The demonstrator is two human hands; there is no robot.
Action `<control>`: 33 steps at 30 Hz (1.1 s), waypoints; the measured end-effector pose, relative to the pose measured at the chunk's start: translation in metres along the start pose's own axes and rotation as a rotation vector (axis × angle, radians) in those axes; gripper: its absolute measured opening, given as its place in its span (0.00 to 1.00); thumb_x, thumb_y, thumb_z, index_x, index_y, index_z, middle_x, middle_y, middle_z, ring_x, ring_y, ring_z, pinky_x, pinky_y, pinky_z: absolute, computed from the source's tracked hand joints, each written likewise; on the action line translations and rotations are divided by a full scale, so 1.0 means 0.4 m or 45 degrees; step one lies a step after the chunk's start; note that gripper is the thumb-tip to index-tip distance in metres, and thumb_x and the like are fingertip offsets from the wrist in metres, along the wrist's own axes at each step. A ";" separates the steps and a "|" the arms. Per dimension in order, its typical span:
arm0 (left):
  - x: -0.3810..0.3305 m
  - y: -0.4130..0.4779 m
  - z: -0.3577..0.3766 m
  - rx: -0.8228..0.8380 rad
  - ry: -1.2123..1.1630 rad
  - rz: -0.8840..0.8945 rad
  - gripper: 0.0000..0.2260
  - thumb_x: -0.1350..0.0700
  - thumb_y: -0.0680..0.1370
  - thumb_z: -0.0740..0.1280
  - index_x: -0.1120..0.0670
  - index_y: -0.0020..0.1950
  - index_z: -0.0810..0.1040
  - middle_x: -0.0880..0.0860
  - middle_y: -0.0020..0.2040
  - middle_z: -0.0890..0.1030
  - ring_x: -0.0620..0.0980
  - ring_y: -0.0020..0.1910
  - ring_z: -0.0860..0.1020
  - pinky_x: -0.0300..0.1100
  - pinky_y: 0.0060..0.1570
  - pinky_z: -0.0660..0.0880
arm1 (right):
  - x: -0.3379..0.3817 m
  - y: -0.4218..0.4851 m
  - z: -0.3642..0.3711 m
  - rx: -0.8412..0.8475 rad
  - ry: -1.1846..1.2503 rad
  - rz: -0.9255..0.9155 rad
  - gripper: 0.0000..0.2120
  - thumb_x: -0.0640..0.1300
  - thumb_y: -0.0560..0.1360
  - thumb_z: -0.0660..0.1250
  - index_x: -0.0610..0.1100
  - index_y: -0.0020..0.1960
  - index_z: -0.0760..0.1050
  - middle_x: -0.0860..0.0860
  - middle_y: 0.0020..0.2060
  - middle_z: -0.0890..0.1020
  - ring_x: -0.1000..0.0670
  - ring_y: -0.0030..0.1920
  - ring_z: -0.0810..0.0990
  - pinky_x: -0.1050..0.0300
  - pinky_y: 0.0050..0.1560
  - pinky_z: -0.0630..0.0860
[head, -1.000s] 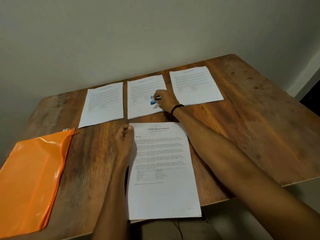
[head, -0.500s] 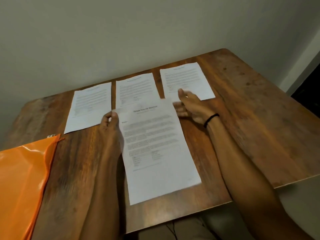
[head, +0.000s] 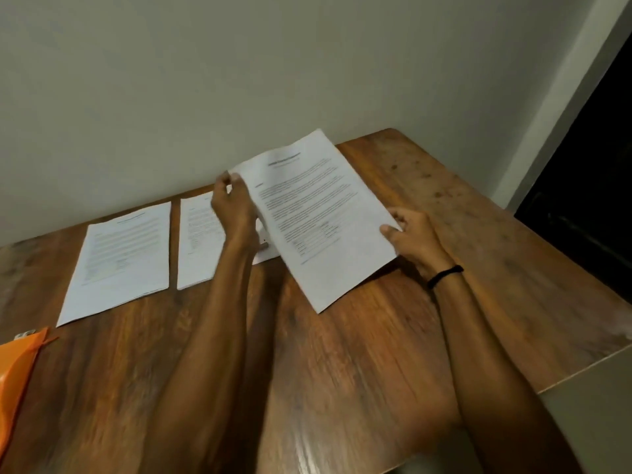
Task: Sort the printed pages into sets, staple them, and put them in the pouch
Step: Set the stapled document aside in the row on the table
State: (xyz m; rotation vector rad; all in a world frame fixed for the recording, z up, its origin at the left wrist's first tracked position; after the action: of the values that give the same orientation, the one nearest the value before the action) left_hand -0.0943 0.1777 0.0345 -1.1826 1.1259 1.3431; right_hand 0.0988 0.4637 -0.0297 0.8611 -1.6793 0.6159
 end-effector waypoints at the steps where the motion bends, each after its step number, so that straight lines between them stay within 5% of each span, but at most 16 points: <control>1: -0.011 0.003 0.068 0.108 0.031 0.044 0.11 0.50 0.83 0.60 0.51 0.63 0.76 0.51 0.49 0.83 0.48 0.46 0.83 0.44 0.44 0.81 | 0.001 0.025 -0.048 -0.123 -0.043 -0.006 0.13 0.35 0.78 0.67 0.42 0.61 0.80 0.49 0.53 0.84 0.48 0.50 0.83 0.53 0.50 0.81; 3: -0.039 -0.015 0.200 0.345 0.148 0.167 0.17 0.50 0.83 0.60 0.51 0.72 0.70 0.51 0.58 0.81 0.49 0.54 0.82 0.49 0.52 0.81 | 0.004 0.075 -0.142 -0.327 -0.100 -0.008 0.13 0.35 0.78 0.66 0.43 0.61 0.81 0.51 0.50 0.83 0.47 0.49 0.83 0.56 0.48 0.79; 6: 0.017 -0.057 0.342 0.670 0.694 0.345 0.32 0.44 0.82 0.64 0.52 0.81 0.55 0.53 0.73 0.72 0.53 0.71 0.72 0.54 0.72 0.66 | -0.021 0.165 -0.248 -0.485 -0.251 0.061 0.16 0.34 0.75 0.62 0.42 0.59 0.81 0.49 0.48 0.83 0.44 0.50 0.82 0.56 0.46 0.77; 8: 0.150 -0.088 0.375 0.854 1.190 0.418 0.37 0.34 0.78 0.63 0.49 0.81 0.55 0.54 0.78 0.66 0.57 0.76 0.65 0.58 0.74 0.62 | -0.069 0.223 -0.295 -0.523 -0.386 0.148 0.17 0.34 0.74 0.60 0.40 0.59 0.81 0.44 0.51 0.84 0.39 0.53 0.82 0.57 0.47 0.74; 11: 0.327 -0.122 0.357 0.918 1.651 0.455 0.39 0.24 0.75 0.48 0.41 0.81 0.52 0.51 0.82 0.52 0.59 0.81 0.50 0.65 0.76 0.48 | -0.121 0.283 -0.314 -0.496 -0.636 0.215 0.19 0.35 0.75 0.62 0.39 0.65 0.77 0.39 0.58 0.82 0.36 0.56 0.79 0.54 0.51 0.74; 16: 0.321 -0.117 0.336 0.677 1.653 0.544 0.39 0.23 0.74 0.42 0.42 0.80 0.56 0.51 0.82 0.54 0.58 0.81 0.51 0.63 0.76 0.43 | -0.168 0.329 -0.305 -0.544 -1.028 0.277 0.20 0.41 0.75 0.66 0.44 0.67 0.73 0.36 0.62 0.73 0.35 0.63 0.71 0.42 0.66 0.69; 23: 0.321 -0.113 0.335 0.647 1.639 0.576 0.35 0.27 0.75 0.46 0.42 0.79 0.59 0.52 0.81 0.56 0.59 0.80 0.53 0.63 0.77 0.46 | -0.161 0.318 -0.308 -0.693 -1.051 0.253 0.19 0.39 0.77 0.67 0.42 0.67 0.72 0.37 0.62 0.72 0.37 0.63 0.70 0.43 0.64 0.68; 27: 0.317 -0.116 0.335 0.651 1.640 0.593 0.35 0.27 0.75 0.47 0.43 0.78 0.60 0.52 0.81 0.57 0.59 0.80 0.54 0.62 0.77 0.46 | -0.108 0.267 -0.280 -0.810 -1.125 0.072 0.17 0.49 0.81 0.64 0.42 0.67 0.72 0.39 0.63 0.73 0.39 0.63 0.71 0.44 0.63 0.69; 33: 0.277 -0.137 0.328 0.607 1.531 0.635 0.35 0.30 0.75 0.54 0.47 0.77 0.65 0.54 0.80 0.60 0.57 0.80 0.55 0.56 0.77 0.43 | -0.082 0.150 -0.102 -0.432 -1.140 -0.126 0.29 0.56 0.73 0.69 0.46 0.70 0.71 0.42 0.68 0.69 0.42 0.69 0.66 0.44 0.68 0.66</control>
State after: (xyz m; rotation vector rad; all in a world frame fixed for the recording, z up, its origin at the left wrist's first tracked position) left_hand -0.0554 0.3228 -0.0652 -1.3790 2.5488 0.4922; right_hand 0.0793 0.5385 -0.0487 1.0295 -2.4171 -0.1843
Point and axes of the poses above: each hand's wrist, its own y-axis towards the middle knuckle, its own z-axis out of the palm, x = y × z, the point moved 10 cm from there along y, towards the middle knuckle
